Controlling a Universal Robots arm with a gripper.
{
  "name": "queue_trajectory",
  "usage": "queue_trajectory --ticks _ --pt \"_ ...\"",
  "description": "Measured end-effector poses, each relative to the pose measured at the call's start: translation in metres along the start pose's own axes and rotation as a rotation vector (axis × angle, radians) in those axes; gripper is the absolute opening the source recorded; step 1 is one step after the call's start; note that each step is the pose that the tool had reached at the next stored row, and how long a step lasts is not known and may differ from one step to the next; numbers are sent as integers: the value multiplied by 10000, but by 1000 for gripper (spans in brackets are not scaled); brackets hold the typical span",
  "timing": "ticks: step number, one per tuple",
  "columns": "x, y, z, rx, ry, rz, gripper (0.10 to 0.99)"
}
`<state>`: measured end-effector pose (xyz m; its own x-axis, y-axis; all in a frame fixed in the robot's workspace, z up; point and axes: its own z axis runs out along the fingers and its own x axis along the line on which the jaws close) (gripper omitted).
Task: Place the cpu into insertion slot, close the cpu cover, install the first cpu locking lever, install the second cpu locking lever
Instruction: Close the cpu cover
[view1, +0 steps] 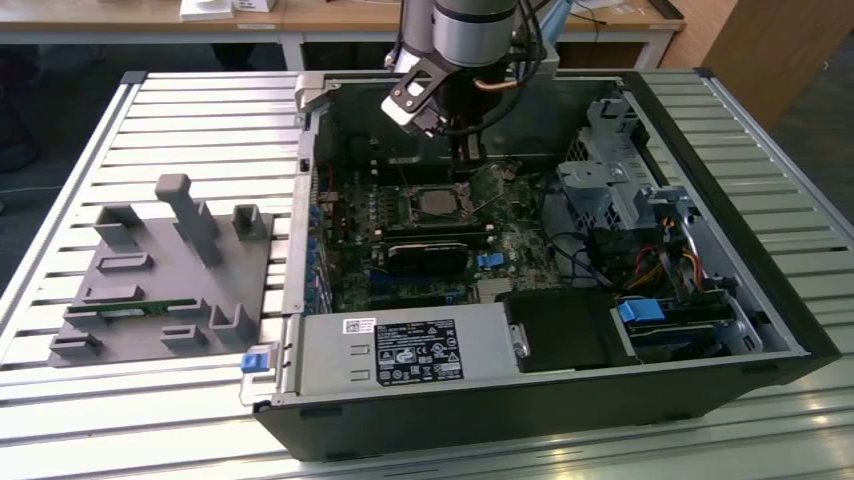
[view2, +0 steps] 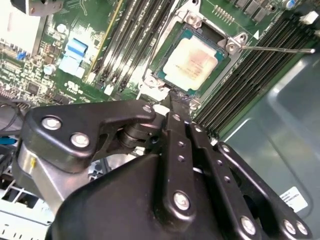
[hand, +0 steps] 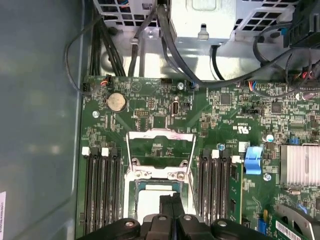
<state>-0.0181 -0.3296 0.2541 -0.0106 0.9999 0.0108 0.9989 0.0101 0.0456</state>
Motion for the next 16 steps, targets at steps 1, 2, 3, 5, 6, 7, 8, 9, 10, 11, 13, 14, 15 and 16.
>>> queue_trajectory --ticks 1,2,3,5,6,7,8,9,10,11,13,14,15,16 --pt "0 0 -2 1 3 -4 118" --pt "0 0 -8 2 7 -7 118" --pt "0 1 -15 1 16 -9 118" --pt "0 2 -30 1 19 -9 118" --pt "0 2 -34 0 20 -9 118" --pt "0 2 -35 -1 23 -9 118" --pt "1 2 -35 -1 23 -9 118" --pt "1 2 -36 -2 23 -9 118" --pt "0 2 -37 -1 22 -9 118" --pt "0 4 -37 0 20 -10 118" --pt "0 21 -36 0 20 -9 118" --pt "0 33 -34 0 19 -9 118" --pt "1 44 -32 0 17 -9 118" --pt "1 54 -31 0 14 -10 118"
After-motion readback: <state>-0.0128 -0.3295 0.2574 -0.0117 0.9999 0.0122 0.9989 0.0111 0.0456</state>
